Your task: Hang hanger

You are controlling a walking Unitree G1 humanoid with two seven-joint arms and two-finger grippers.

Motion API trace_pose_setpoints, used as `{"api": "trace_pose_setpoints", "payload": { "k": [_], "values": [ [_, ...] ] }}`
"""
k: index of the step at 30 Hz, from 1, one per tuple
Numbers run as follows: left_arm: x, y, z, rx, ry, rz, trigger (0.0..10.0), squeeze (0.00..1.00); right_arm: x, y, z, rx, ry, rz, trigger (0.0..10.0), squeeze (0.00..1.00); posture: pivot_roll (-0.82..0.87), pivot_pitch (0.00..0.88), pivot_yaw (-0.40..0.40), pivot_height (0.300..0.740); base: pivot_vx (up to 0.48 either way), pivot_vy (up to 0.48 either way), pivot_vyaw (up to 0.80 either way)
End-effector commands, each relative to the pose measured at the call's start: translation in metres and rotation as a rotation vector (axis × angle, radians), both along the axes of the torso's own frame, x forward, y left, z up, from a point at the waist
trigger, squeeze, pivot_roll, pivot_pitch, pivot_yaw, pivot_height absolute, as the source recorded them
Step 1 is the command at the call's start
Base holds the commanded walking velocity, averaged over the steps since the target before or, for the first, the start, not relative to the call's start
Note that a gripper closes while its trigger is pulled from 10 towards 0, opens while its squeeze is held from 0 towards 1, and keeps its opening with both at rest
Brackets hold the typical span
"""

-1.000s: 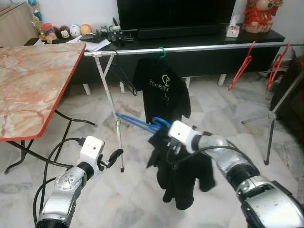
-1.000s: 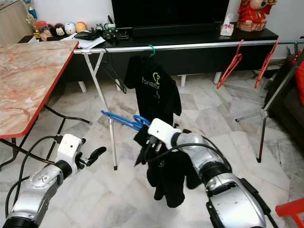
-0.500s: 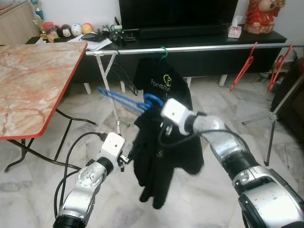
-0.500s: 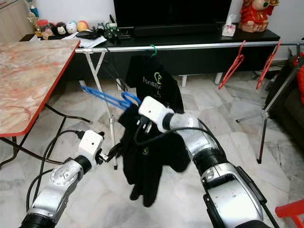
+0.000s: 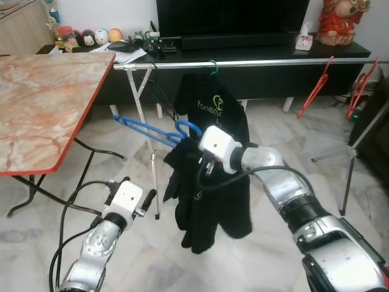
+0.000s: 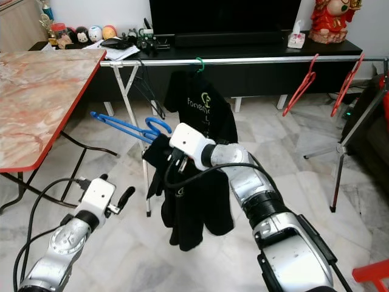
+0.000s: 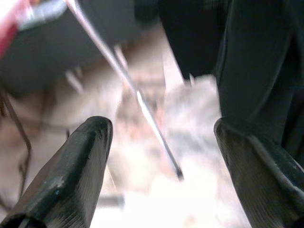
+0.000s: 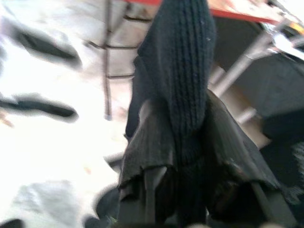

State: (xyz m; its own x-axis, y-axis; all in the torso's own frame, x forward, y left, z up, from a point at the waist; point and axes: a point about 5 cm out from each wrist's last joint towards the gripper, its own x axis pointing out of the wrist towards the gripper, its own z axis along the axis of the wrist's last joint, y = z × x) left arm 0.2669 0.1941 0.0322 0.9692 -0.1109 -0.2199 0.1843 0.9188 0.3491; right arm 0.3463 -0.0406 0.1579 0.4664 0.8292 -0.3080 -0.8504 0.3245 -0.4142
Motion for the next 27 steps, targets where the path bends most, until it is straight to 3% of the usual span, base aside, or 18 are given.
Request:
{"api": "trace_pose_setpoints", "payload": {
  "k": [1,7,17,27],
  "values": [
    [-0.003,-0.001,-0.005,-0.004,0.006,-0.005,10.0,0.00,-0.008,0.018,0.012,0.031,-0.031,0.075,0.0,0.00,-0.11,0.000,0.020,0.740,0.000,0.000,0.00],
    [-0.012,-0.008,-0.024,0.017,0.119,-0.079,10.0,0.00,-0.013,0.026,0.016,0.037,-0.034,0.099,0.0,0.00,-0.11,0.000,0.017,0.740,0.000,0.000,0.00],
    [-0.011,0.002,-0.035,-0.044,0.133,0.029,10.0,0.00,-0.018,0.030,0.023,0.025,-0.051,0.132,0.0,0.00,-0.11,0.000,0.016,0.740,0.000,0.000,0.00],
    [-0.016,0.005,-0.045,-0.021,0.175,0.017,10.0,0.00,-0.020,0.034,0.033,0.042,-0.061,0.137,0.0,0.00,-0.11,0.000,0.027,0.740,0.000,0.000,0.00]
  ]
}}
